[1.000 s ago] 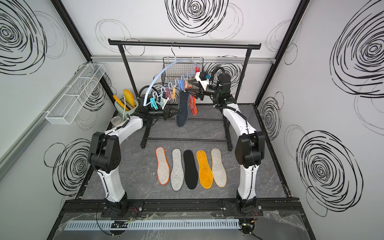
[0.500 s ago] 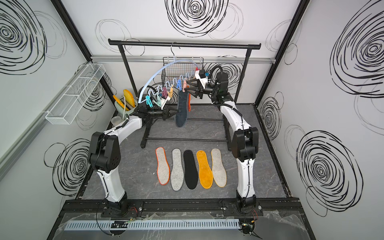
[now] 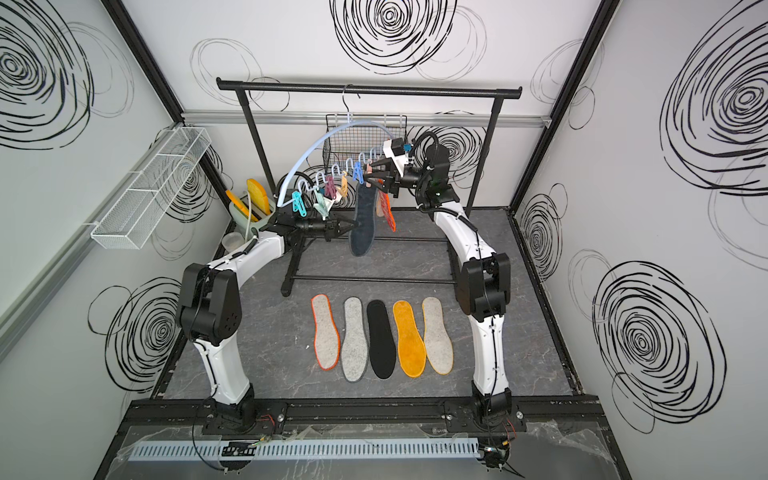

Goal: Take the shoe insoles off the hanger
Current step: Open the clamp at the hanger, then place the insole at the center of the board.

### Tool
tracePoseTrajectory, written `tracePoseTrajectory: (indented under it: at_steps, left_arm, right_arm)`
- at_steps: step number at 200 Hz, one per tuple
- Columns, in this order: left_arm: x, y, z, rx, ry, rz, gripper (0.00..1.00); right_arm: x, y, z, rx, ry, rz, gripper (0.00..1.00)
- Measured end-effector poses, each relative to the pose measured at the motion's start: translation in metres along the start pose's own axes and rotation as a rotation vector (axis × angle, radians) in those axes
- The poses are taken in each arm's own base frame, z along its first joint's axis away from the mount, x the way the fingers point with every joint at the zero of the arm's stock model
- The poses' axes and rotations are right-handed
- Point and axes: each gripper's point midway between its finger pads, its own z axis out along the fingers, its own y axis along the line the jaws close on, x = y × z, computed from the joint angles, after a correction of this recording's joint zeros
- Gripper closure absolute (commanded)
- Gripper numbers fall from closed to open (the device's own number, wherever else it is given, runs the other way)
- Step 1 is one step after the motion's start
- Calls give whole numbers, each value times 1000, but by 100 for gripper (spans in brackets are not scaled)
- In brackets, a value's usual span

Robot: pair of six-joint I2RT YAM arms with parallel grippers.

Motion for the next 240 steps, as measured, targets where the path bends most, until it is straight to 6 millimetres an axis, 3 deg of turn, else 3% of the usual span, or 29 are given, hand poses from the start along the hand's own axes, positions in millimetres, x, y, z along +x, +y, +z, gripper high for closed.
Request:
tracePoseTrajectory:
  at_steps: [24,50,105,176,183,193,213,240]
  left_arm:
    - [0,0,0,0,1,-1,100]
    - [0,0,0,0,1,0,100]
    - [3,5,0,-26,1,-17,100]
    - [56,21,-7,-178,48,-214,100]
    - [56,19,-11,-201,43,-228,100]
    - [57,14,-19,-235,34,-245,100]
    - [54,-6,-38,-285,2,-266,100]
    - [44,-32,-63,-342,-49,-269,100]
  right_arm:
    - [0,0,0,-2,0,0,78]
    - [0,0,0,-2,0,5,96]
    - [0,-2,0,10,-1,12,100]
    - [0,-5,0,32,-3,13,100]
    - [0,-6,0,36,-3,13,93]
    - [0,-7,0,40,-3,13,69]
    - [0,-8,1,47,-3,13,47]
    - [0,-9,2,54,-2,23,38]
